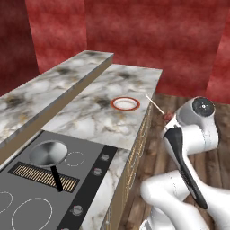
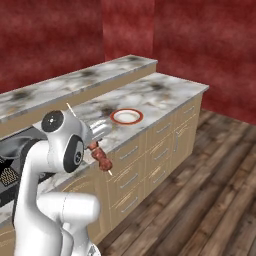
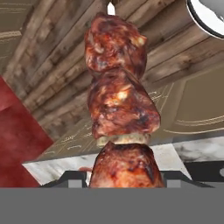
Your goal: Place the cold items (corn and cucumber) from the fridge in one tupperware on the dining counter. Place the warm items (kebab skewer and hot dog) in the stove area in another tupperware.
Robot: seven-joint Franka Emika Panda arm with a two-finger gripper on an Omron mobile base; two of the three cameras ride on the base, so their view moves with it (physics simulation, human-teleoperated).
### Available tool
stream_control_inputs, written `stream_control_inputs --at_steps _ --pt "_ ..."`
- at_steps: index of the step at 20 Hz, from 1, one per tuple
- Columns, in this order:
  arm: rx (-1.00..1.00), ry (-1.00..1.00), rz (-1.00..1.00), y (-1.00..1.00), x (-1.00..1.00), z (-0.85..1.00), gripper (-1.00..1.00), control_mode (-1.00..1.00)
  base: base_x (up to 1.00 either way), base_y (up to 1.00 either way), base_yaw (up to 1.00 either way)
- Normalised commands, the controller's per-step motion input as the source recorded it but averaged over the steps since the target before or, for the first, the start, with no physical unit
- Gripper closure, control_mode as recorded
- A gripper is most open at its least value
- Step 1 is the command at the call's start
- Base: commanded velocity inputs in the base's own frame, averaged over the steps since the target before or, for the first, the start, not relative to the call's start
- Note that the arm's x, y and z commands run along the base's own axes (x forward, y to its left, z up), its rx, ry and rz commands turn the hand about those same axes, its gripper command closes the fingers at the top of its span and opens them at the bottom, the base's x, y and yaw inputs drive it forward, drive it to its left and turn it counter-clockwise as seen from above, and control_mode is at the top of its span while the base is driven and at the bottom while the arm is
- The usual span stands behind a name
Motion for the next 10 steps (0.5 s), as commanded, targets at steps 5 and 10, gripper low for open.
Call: stream_control_inputs --at_steps 5,10 --pt "-0.05 -0.03 0.04 0.12 -0.13 -0.10 1.00 1.00 -0.71 0.47 0.31" --pt "0.00 0.00 0.00 0.00 0.00 0.00 1.00 1.00 -0.99 0.84 0.42"
